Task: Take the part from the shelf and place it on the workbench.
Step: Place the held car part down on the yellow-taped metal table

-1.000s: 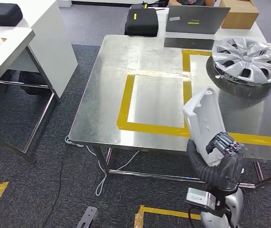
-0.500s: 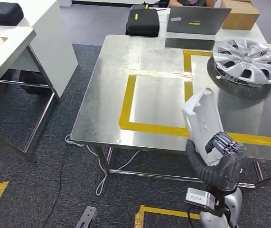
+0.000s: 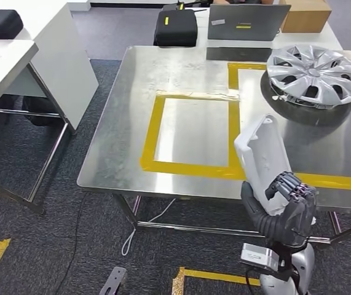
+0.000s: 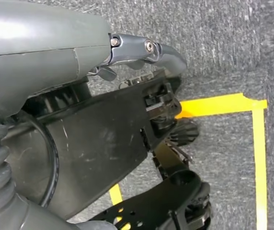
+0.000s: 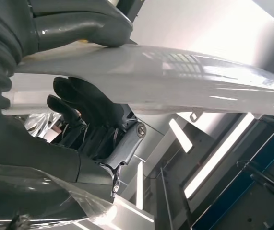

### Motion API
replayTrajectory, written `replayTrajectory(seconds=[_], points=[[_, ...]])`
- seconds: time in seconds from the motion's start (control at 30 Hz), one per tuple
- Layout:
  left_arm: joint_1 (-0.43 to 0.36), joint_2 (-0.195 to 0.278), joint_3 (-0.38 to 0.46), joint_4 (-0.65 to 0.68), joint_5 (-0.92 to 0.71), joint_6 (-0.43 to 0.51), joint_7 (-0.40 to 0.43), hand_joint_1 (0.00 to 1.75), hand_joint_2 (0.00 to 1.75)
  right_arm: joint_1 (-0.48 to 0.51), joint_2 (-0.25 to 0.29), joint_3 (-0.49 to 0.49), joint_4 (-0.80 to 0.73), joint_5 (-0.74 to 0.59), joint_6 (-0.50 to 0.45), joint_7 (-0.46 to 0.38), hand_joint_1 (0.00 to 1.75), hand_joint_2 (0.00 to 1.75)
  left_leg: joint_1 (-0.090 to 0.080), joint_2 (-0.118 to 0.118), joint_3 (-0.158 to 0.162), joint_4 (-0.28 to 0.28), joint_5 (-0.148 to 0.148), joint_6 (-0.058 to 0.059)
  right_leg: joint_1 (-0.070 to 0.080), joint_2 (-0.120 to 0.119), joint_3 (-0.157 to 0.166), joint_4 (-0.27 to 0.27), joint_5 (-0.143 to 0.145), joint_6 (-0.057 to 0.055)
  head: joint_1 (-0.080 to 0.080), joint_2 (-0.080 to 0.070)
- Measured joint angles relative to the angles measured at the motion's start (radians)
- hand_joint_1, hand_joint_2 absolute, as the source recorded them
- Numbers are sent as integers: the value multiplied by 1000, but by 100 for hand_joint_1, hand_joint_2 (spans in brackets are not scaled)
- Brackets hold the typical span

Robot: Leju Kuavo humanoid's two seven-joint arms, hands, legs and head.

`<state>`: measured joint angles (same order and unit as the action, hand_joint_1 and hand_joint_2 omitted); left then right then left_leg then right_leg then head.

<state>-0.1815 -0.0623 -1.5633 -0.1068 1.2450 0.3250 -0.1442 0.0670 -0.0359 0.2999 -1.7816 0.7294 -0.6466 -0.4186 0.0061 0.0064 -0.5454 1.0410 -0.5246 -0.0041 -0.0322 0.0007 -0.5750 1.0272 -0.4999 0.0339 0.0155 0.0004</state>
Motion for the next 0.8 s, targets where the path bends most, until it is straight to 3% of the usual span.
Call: replayTrajectory(seconds=[0.07, 0.13, 0.17, 0.2, 0.27, 0.33, 0.4, 0.47, 0.53, 0.63, 0.67, 0.7, 0.73, 0.8], points=[[0, 0, 0, 0, -2, 0, 0, 0, 175, 0, 0, 0, 0, 1, 0, -1, 175, 175, 1, -1, -50, 105, -47, -7, 0, -1, 9, 0, -6, -10, -2, 0], [1, 0, 0, 0, -3, 0, 0, 0, 175, 0, 0, 0, 0, 1, 0, -1, 175, 175, 1, -1, -128, 240, -87, -8, 3, 0, 16, 0, -13, -16, -2, 0], [1, 0, 0, 0, -3, 0, 0, 0, 175, 1, 0, 0, 0, 1, 0, 0, 175, 175, 1, -1, -154, 274, -84, -6, 4, 2, 21, 0, -18, -18, -2, 0], [1, -1, 0, 0, -3, 0, 0, 0, 175, 1, 0, 0, 0, 1, 0, 0, 175, 175, 0, -1, -162, 267, -57, -1, 6, 5, 28, 0, -22, -18, -2, 0], [1, 0, 0, 0, -3, 0, 0, 0, 175, 1, 0, 0, 0, 1, 0, 0, 175, 175, -6, -3, -131, 157, 34, 17, 9, 10, 45, -1, -34, -17, -2, 0], [2, 2, 0, 0, -4, 0, 0, 0, 175, 1, 0, 0, 1, 1, 0, -1, 175, 175, -16, -6, -91, 53, 86, 36, 10, 13, 56, -4, -44, -9, -1, 0], [1, 3, 0, 0, -6, 0, 0, 0, 175, 1, 0, 1, 2, 0, 0, 0, 175, 175, -22, -7, -76, 21, 79, 46, 8, 12, 57, -7, -49, 2, -4, 0], [1, 3, 0, 0, -10, 0, 0, 0, 175, -1, 0, 0, 2, 0, 0, 0, 175, 175, -21, -6, -66, -4, 71, 47, 8, 8, 54, -10, -54, 12, -7, 0], [1, 2, 0, 0, -12, -1, 0, 0, 175, -7, -1, 1, 3, 1, 0, 1, 175, 175, -15, -6, -50, -28, 69, 47, 9, 5, 30, 31, -75, 19, -6, 0], [0, -1, 0, 0, -13, -1, 0, 0, 175, -12, -4, 1, 8, 0, 2, 3, 175, 175, -15, -5, -34, -36, 60, 51, 8, 4, -84, 214, -132, 27, -6, 0], [1, -1, 0, 0, -14, -2, 0, 0, 175, -12, -4, 1, 11, 0, 2, 4, 175, 175, -16, -5, -28, -36, 54, 52, 8, 4, -119, 256, -131, 29, -6, 0], [1, -2, 0, 0, -14, -2, 1, 0, 175, -12, -5, 1, 13, 0, 3, 5, 175, 175, -16, -6, -20, -36, 48, 51, 8, 4, -136, 263, -109, 31, -6, 0], [1, -2, 0, 0, -15, -2, 1, 0, 175, -14, -5, 1, 16, -1, 3, 7, 175, 175, -16, -6, -10, -35, 40, 50, 8, 3, -134, 230, -68, 31, -5, 0], [1, -3, 0, 0, -17, -2, 2, 0, 175, -20, -6, 1, 21, -1, 5, 10, 175, 175, -17, -7, 8, -33, 24, 43, 9, -2, -90, 107, 19, 28, -5, 0]])
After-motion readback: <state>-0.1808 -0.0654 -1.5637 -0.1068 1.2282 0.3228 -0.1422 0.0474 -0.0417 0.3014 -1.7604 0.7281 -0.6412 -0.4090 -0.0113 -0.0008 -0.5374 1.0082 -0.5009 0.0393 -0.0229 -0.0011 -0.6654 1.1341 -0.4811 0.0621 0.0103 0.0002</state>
